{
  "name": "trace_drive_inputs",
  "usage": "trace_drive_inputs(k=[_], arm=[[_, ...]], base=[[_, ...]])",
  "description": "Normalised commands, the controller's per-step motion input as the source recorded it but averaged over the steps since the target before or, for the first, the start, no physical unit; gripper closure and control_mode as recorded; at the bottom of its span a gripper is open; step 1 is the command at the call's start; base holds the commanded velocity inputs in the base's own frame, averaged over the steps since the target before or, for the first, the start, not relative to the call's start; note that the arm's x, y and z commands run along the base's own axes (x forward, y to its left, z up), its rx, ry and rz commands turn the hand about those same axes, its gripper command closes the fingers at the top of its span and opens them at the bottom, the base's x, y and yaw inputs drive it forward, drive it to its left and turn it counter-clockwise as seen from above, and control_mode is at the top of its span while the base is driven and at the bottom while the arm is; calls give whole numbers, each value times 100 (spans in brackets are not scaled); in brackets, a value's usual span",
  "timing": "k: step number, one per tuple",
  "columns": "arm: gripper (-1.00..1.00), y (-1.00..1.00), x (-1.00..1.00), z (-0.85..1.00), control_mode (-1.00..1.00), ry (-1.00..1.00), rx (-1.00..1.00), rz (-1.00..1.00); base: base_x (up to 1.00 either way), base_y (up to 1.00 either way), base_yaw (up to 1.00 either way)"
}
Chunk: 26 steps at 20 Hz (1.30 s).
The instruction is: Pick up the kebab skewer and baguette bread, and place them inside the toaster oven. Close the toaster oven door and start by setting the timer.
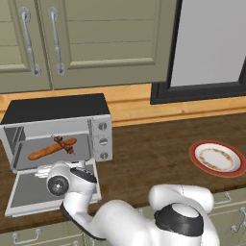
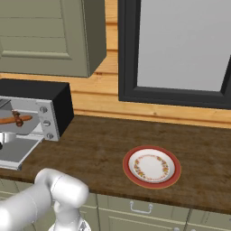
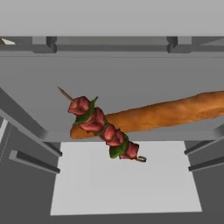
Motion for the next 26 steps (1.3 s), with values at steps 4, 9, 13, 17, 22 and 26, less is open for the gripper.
trace_drive_inputs(k=[4, 9, 13, 17, 22, 26], arm=[[-100, 0, 19, 0, -100, 0, 0, 0], [-100, 2, 21, 0, -100, 0, 0, 0], [-100, 3, 22, 0, -100, 0, 0, 0], [-100, 5, 24, 0, -100, 0, 0, 0], [-100, 1, 21, 0, -100, 0, 0, 0], [-100, 3, 21, 0, -100, 0, 0, 0]], base=[[0, 0, 0], [0, 0, 0], [0, 0, 0], [0, 0, 0], [0, 0, 0], [0, 0, 0]])
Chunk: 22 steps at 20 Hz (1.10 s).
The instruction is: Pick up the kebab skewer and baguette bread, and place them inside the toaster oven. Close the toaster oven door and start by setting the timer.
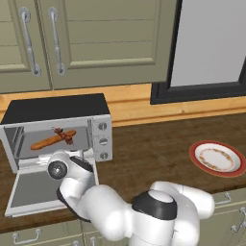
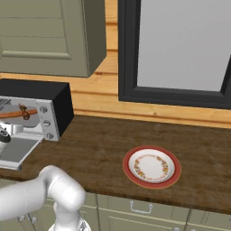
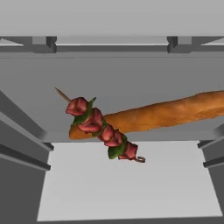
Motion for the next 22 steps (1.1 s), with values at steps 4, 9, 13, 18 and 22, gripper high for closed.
trace_drive_inputs(k=[4, 9, 13, 18, 22], arm=[[-100, 4, 22, 0, -100, 0, 0, 0], [-100, 2, 21, 0, -100, 0, 0, 0], [-100, 0, 18, 0, -100, 0, 0, 0], [-100, 0, 20, 0, -100, 0, 0, 0], [-100, 0, 19, 0, -100, 0, 0, 0]], base=[[0, 0, 0], [0, 0, 0], [0, 0, 0], [0, 0, 0], [0, 0, 0]])
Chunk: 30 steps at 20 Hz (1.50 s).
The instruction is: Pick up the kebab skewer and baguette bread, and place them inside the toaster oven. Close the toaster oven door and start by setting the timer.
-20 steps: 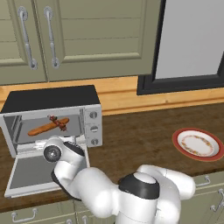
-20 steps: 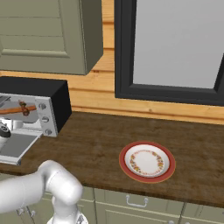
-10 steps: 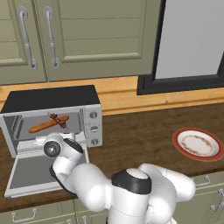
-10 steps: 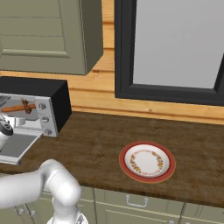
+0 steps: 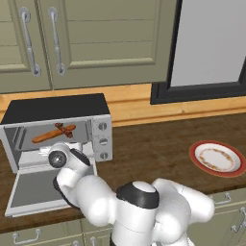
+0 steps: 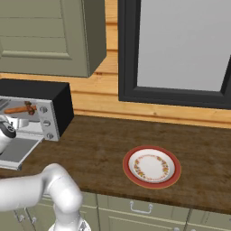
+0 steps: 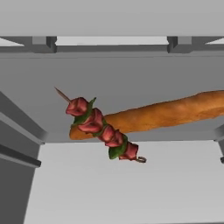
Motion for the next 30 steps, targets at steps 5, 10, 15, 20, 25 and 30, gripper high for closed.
trace_drive_inputs(k=[5, 10, 15, 20, 25, 30], arm=[[-100, 2, 23, 0, -100, 0, 0, 0], [-100, 0, 18, 0, -100, 0, 0, 0], [-100, 2, 13, 0, -100, 0, 0, 0], [-100, 2, -15, 0, -100, 7, 0, 0], [-100, 1, -41, 0, -100, 5, 0, 0], [-100, 0, -74, 0, -100, 0, 0, 0]], base=[[0, 0, 0], [0, 0, 0], [0, 0, 0], [0, 0, 0], [0, 0, 0], [0, 0, 0]])
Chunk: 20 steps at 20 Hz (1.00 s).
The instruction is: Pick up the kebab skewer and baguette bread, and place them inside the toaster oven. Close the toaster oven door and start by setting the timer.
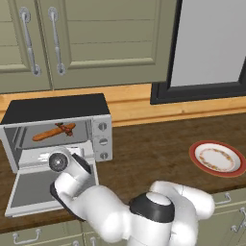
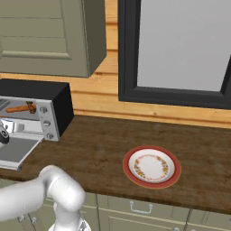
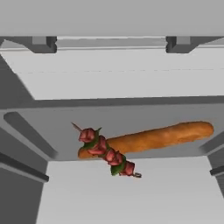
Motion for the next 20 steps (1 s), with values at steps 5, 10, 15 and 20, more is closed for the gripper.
trace_drive_inputs(k=[5, 10, 15, 20], arm=[[-100, 4, -96, 0, -100, 0, 0, 0], [-100, 17, -100, 0, -100, 3, 0, 0], [-100, 17, -88, -5, -100, 6, 0, 0], [-100, 2, -85, -28, -100, 2, 0, 0]], base=[[0, 0, 0], [0, 0, 0], [0, 0, 0], [0, 0, 0]])
